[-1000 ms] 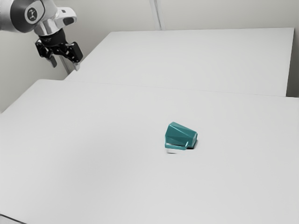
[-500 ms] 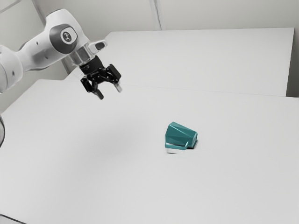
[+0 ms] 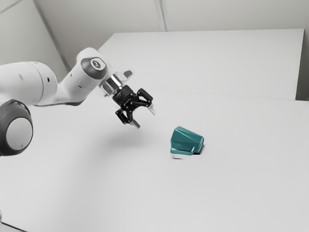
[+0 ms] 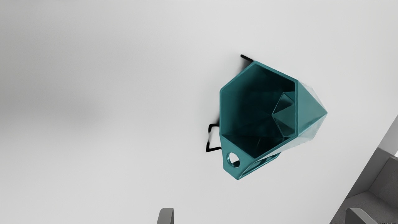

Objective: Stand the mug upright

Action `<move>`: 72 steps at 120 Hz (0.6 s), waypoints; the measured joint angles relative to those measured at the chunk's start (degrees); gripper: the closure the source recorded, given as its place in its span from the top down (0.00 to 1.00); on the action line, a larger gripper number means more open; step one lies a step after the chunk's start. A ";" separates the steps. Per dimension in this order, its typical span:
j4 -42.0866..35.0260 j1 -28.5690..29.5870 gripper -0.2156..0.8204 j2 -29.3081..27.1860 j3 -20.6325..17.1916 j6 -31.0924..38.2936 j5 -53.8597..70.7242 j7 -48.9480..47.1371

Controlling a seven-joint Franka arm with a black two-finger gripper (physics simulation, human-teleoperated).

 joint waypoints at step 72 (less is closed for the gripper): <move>1.64 -3.07 0.79 8.71 -4.43 8.39 -8.82 0.65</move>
